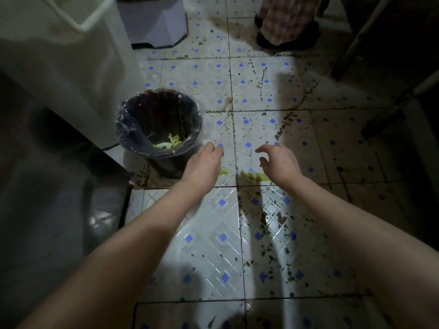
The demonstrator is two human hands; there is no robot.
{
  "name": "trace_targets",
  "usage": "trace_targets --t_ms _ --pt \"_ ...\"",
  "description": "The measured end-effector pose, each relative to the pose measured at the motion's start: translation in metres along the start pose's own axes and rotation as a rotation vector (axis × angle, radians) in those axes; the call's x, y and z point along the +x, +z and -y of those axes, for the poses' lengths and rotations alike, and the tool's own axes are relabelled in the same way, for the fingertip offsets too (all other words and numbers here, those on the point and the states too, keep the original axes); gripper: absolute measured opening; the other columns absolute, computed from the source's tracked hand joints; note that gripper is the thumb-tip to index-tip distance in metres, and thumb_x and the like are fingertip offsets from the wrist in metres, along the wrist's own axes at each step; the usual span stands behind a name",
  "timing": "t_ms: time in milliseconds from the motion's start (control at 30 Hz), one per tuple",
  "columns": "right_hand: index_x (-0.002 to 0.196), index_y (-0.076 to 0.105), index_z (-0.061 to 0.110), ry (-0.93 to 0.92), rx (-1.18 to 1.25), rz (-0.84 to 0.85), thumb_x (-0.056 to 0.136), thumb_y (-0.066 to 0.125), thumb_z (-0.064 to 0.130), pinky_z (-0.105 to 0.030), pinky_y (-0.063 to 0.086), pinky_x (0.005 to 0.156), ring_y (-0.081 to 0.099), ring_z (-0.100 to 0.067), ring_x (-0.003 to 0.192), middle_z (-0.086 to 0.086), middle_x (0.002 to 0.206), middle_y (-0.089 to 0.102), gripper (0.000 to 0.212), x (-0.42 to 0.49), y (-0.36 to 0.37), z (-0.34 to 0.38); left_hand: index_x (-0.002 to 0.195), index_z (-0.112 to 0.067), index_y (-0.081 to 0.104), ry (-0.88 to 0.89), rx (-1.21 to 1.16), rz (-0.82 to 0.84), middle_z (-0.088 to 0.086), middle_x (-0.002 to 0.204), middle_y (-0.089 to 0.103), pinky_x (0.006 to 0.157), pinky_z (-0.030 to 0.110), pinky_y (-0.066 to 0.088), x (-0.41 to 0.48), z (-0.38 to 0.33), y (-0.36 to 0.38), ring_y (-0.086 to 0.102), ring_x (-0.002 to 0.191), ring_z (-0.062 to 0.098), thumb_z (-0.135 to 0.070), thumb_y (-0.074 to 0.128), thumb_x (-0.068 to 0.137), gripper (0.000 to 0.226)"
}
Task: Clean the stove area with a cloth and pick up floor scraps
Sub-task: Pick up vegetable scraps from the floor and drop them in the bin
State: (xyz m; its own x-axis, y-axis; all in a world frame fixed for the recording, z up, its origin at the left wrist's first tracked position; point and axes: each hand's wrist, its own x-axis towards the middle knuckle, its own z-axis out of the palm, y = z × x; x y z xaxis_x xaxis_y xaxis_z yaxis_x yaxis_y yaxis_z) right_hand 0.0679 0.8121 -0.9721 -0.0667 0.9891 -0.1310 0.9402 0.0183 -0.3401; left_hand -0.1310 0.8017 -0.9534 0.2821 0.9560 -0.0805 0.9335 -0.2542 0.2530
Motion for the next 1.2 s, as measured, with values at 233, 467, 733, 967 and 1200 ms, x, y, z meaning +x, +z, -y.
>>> trace_targets --t_ms 233,467,733,967,1200 --pt "0.119 0.061 0.020 0.077 0.023 0.099 0.089 0.054 0.006 -0.040 0.048 0.082 0.056 -0.032 0.102 -0.015 0.109 0.063 0.034 -0.014 0.051 -0.027 0.117 -0.011 0.053 -0.065 0.035 0.120 0.011 0.115 0.052 0.081 0.039 0.044 -0.003 0.019 0.058 0.052 0.106 0.031 -0.006 0.047 0.093 0.025" --pt "0.106 0.065 0.019 0.066 0.054 0.134 0.082 0.049 -0.001 -0.044 0.050 0.079 0.057 -0.031 0.095 -0.012 0.100 0.065 0.035 -0.004 0.090 -0.039 0.122 -0.015 0.048 -0.022 0.112 0.117 0.008 0.120 0.052 0.084 0.035 0.044 0.011 0.040 0.105 0.054 0.105 0.026 -0.006 0.048 0.093 0.030" --pt "0.106 0.062 0.015 -0.022 0.002 0.110 0.079 0.058 -0.003 -0.041 0.046 0.087 0.056 -0.028 0.097 -0.005 0.106 0.065 0.033 0.013 0.114 -0.042 0.132 -0.015 0.042 -0.044 0.087 0.128 0.008 0.131 0.050 0.092 0.038 0.041 0.029 0.048 0.129 0.052 0.115 0.028 0.003 0.049 0.089 0.047" --pt "0.105 0.066 0.011 0.000 -0.036 0.081 0.082 0.052 -0.006 -0.035 0.038 0.080 0.051 -0.027 0.091 -0.008 0.098 0.063 0.032 0.012 0.121 -0.043 0.127 -0.012 0.042 -0.100 0.050 0.155 0.013 0.118 0.051 0.084 0.037 0.041 0.028 0.046 0.135 0.050 0.106 0.031 0.008 0.047 0.087 0.045" --pt "0.107 0.065 0.009 0.020 0.043 0.122 0.073 0.062 -0.007 -0.042 0.047 0.073 0.049 -0.027 0.095 -0.007 0.103 0.059 0.037 -0.001 0.121 -0.043 0.110 -0.011 0.047 -0.091 0.045 0.130 0.011 0.116 0.050 0.086 0.036 0.037 0.029 0.040 0.138 0.049 0.106 0.030 0.011 0.048 0.084 0.034"
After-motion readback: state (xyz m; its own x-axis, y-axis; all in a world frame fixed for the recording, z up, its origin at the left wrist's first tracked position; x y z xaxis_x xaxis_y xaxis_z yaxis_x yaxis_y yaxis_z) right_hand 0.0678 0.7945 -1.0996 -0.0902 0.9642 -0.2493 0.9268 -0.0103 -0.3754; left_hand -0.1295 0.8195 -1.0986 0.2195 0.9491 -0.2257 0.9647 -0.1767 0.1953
